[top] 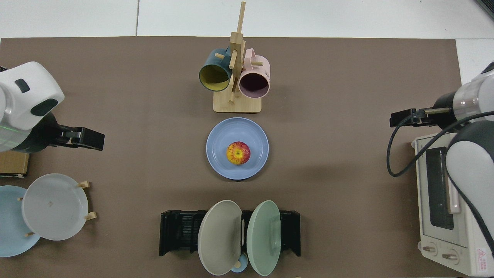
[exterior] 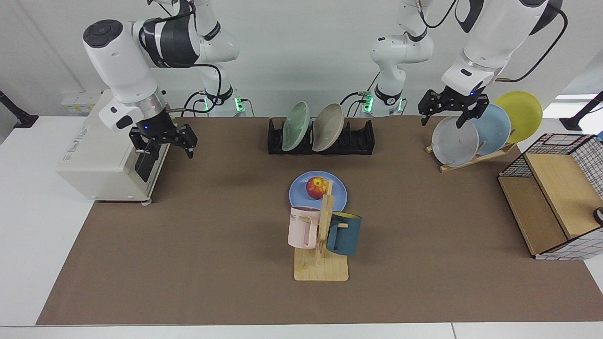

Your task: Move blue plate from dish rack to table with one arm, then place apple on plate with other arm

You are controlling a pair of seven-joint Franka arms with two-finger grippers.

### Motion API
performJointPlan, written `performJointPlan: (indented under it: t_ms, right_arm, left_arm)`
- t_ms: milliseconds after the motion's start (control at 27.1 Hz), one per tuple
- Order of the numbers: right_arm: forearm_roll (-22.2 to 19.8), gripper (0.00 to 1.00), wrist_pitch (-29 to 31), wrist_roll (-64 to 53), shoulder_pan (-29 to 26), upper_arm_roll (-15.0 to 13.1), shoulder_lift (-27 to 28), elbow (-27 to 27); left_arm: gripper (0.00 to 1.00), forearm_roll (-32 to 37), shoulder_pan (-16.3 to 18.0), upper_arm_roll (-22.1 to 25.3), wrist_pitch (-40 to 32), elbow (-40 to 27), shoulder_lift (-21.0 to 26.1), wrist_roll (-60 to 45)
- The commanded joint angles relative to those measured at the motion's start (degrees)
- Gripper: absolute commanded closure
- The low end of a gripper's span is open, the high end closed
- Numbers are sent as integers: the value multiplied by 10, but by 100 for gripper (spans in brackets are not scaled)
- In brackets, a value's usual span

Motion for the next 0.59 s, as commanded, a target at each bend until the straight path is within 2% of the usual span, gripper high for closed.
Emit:
performJointPlan:
  t_ms: [0,222,554]
  right_arm:
    - [-1,0,-49,-9,-6,4,-9,33]
    - [-4,0,-117,-12,-9,6,14,92]
    - [-2,0,-92,-12,-12,6,18,97]
  left_arm:
    - [0,3,1,-1,-12,9,-1,-4]
    - [0,3,1,-1,-12,9,-1,-4]
    - [0,3,1,-1,-12,9,-1,-4]
